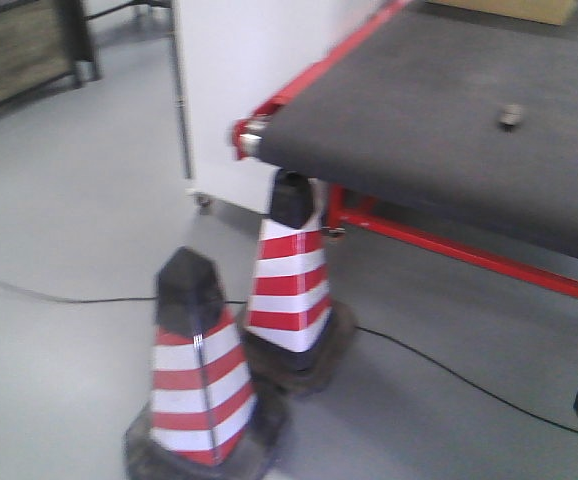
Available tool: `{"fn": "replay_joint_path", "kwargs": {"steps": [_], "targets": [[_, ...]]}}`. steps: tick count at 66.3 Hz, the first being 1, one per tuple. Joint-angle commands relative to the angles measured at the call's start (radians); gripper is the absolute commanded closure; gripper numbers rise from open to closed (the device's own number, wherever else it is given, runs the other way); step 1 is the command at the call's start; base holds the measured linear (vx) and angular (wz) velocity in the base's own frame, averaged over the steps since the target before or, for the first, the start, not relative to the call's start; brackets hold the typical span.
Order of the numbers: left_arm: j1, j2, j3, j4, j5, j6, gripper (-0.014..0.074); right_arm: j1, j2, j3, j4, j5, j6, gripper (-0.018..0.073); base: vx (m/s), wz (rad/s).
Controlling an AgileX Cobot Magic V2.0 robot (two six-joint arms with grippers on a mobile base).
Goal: Move and align brake pads A on conveyor
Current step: 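Turn the base to face the conveyor belt and approach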
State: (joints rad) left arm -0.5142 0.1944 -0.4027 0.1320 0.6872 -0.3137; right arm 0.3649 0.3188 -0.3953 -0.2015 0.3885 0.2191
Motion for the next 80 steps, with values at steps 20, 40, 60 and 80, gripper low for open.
{"fn": "replay_joint_path", "kwargs": {"steps": [20,40,60,80], "targets": [[-0.003,0.008,-0.027,0.005,-0.092,0.0,0.0603,-0.005,0.007,-0.029,-0.014,-0.098,-0.009,0.0564,0.16,-0.85],[-0.003,0.008,-0.027,0.005,-0.092,0.0,0.0603,-0.005,0.007,-0.029,-0.014,-0.098,-0.009,0.0564,0.1,-0.62],[-0.003,0.008,-0.027,0.005,-0.092,0.0,0.0603,-0.005,0.007,-0.029,-0.014,-0.098,-0.009,0.0564,0.12,-0.33],[-0.003,0.008,-0.027,0.005,-0.092,0.0,0.0603,-0.005,0.007,-0.029,-0.014,-0.098,-0.009,0.0564,0.22,-0.1]]}}
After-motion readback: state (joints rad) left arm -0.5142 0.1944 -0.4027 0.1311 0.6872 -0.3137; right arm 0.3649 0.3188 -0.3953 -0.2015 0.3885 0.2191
